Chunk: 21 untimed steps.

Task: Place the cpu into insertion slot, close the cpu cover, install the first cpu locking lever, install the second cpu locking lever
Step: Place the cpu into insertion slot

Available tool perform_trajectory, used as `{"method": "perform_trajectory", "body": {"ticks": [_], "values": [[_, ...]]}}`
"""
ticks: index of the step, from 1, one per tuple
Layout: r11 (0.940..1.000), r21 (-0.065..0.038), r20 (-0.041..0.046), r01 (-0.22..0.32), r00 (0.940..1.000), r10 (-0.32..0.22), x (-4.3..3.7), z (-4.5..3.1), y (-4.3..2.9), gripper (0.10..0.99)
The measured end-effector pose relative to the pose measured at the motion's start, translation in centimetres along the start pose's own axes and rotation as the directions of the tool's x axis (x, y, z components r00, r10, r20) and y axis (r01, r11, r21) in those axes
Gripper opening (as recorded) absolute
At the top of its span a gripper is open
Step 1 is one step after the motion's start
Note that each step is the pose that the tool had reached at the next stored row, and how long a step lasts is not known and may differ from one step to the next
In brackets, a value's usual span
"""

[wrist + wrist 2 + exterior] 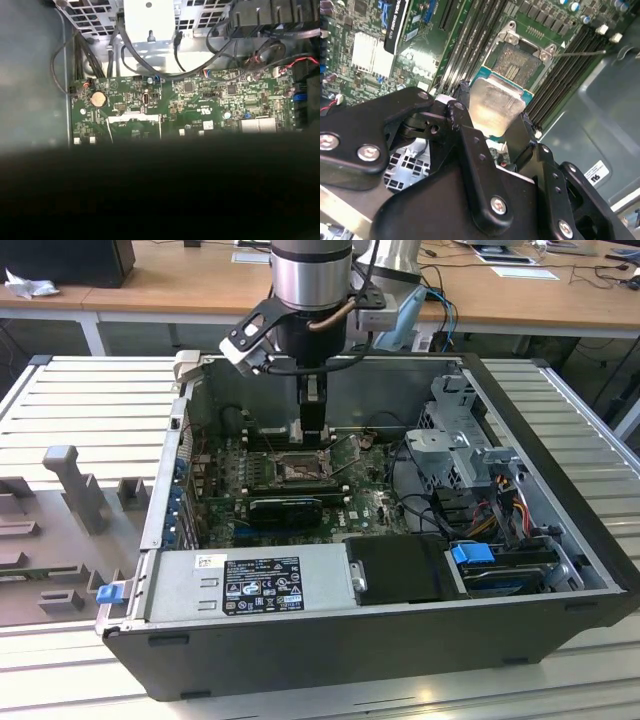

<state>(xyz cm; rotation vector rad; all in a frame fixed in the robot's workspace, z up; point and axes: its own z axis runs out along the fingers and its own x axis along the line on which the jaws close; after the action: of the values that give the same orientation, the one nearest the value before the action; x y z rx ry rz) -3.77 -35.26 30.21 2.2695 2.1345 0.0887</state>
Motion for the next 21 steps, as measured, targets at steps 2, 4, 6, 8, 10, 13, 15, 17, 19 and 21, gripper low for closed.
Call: {"method": "perform_trajectory", "body": {"ticks": [2,4,6,8,10,13,15,17,19,21], "values": [[0.9985,0.001,-0.0031,0.054,0.9985,-0.054,-0.01,0.38,-0.02,0.529],[0.9984,-0.001,-0.0034,0.057,0.9984,-0.057,-0.02,0.85,-0.09,0.529],[0.9984,-0.001,-0.0033,0.057,0.9983,-0.057,-0.03,1.4,-0.16,0.529],[0.9984,-0.001,-0.0033,0.057,0.9984,-0.057,0.02,1.89,-0.2,0.529],[0.9982,-0.001,-0.0035,0.06,0.9982,-0.06,0.17,2.38,-0.24,0.529],[0.9977,0.0,-0.004,0.068,0.9977,-0.068,0.52,3.05,-0.31,0.529],[0.9977,0.0,-0.004,0.068,0.9977,-0.068,0.58,3.4,-0.34,0.529],[0.9977,0.0,-0.0041,0.068,0.9977,-0.068,0.62,3.77,-0.41,0.529],[0.9977,0.0,-0.004,0.068,0.9977,-0.068,0.7,4.15,-0.47,0.529],[0.9977,0.0,-0.004,0.068,0.9977,-0.068,0.86,4.56,-0.53,0.529]]}}
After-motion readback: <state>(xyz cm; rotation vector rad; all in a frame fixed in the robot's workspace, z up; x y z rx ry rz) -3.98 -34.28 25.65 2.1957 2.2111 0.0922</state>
